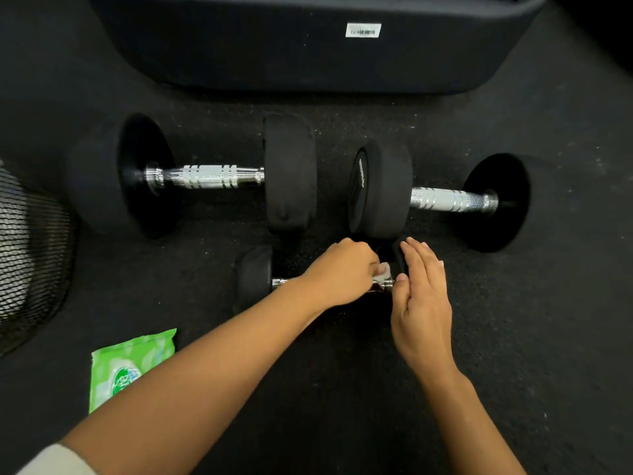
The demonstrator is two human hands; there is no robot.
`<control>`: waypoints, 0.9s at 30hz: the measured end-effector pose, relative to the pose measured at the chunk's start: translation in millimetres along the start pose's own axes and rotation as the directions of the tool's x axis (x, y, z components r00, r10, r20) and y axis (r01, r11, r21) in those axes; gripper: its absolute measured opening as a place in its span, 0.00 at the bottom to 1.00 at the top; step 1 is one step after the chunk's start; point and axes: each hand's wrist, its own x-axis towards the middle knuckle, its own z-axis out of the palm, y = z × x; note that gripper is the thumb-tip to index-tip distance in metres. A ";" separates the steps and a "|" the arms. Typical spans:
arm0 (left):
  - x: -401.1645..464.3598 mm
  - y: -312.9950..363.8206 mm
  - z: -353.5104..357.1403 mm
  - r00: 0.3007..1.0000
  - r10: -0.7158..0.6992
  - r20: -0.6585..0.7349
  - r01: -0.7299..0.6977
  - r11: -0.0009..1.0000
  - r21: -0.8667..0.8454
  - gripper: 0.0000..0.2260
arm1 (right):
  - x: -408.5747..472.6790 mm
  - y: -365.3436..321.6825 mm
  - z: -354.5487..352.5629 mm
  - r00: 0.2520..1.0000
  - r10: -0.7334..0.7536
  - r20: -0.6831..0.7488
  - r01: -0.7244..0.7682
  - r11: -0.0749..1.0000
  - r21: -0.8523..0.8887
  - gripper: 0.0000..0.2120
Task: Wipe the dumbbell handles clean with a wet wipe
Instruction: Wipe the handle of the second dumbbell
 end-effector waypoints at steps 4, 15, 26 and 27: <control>-19.9 -2.9 22.1 0.952 0.272 -0.140 -0.210 0.914 0.347 0.06 | 0.2 1.4 0.0 1.000 -0.011 -0.010 0.011 1.000 -0.006 0.24; -5.2 5.3 7.3 0.997 0.062 -0.046 -0.050 0.971 0.235 0.11 | -0.7 1.3 0.1 1.000 -0.008 -0.009 0.008 1.000 -0.017 0.24; -17.9 -9.7 35.9 0.918 0.248 -0.310 -0.176 0.954 0.242 0.06 | 0.0 3.8 2.2 0.999 -0.041 -0.026 0.040 0.999 -0.025 0.23; -23.7 -15.6 47.3 0.854 0.360 -0.377 -0.243 0.915 0.323 0.08 | -0.7 4.3 2.0 0.999 -0.046 -0.028 0.045 0.998 -0.035 0.22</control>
